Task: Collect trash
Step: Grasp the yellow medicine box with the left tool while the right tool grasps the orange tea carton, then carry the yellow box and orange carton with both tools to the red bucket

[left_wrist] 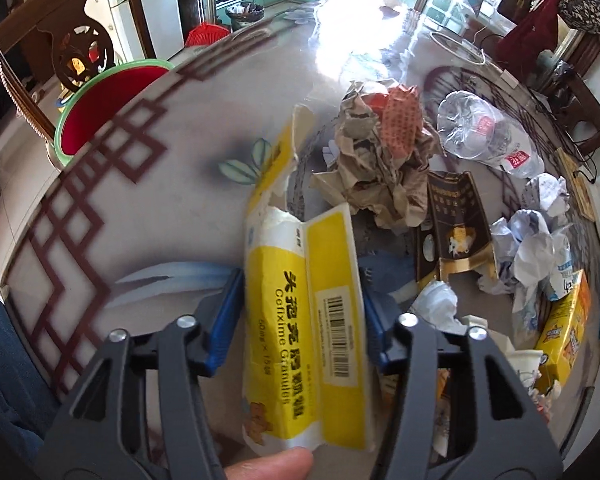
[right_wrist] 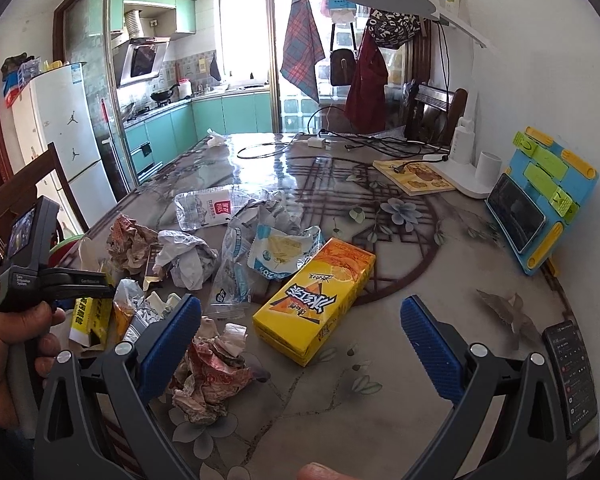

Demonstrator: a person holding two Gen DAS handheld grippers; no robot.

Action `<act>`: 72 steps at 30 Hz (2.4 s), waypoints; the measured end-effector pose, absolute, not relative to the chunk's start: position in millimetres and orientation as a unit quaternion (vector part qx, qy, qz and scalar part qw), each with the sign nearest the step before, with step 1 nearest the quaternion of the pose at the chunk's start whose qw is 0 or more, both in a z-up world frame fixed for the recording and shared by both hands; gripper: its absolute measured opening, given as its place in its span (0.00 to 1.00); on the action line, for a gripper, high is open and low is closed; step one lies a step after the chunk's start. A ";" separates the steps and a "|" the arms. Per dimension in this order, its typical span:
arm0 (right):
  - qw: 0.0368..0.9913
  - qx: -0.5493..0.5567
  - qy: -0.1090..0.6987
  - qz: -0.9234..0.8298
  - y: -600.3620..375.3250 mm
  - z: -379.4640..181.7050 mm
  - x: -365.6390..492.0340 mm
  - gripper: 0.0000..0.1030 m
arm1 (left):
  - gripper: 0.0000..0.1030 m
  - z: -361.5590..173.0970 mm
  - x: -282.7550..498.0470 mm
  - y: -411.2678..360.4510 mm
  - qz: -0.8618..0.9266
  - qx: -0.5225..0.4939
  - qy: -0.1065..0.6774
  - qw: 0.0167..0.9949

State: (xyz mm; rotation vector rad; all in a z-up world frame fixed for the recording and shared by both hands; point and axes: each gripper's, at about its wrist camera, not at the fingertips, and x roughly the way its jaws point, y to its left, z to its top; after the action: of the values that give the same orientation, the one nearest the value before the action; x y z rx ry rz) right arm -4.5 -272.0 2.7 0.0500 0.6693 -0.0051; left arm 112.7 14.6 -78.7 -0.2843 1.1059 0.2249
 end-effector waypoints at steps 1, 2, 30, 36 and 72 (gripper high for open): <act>0.943 0.025 0.332 -0.005 -273.0 1.8 -3.4 0.94 | 0.45 -77.0 111.9 15.3 0.104 -0.131 0.519 0.838; 0.942 0.027 0.335 -0.007 -274.4 0.8 -1.6 0.94 | 0.44 -74.9 110.7 17.0 0.103 -0.127 0.516 0.841; 0.861 0.070 0.490 -0.114 -287.8 -60.5 111.4 0.81 | 0.40 16.9 71.6 26.3 -0.028 0.011 0.364 0.931; 0.857 0.064 0.500 -0.111 -286.0 -69.7 112.4 0.67 | 0.40 13.7 74.2 40.6 -0.041 -0.027 0.373 0.926; 0.929 -0.065 0.331 0.154 -26.0 97.2 112.5 0.57 | 0.39 101.5 118.3 198.4 0.077 -0.055 0.302 0.949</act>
State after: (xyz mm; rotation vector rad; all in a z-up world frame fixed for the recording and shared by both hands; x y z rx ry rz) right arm 112.5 -26.0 97.2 -0.1340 0.6790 0.3149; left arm 118.3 198.4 101.5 -0.1125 0.6139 0.1573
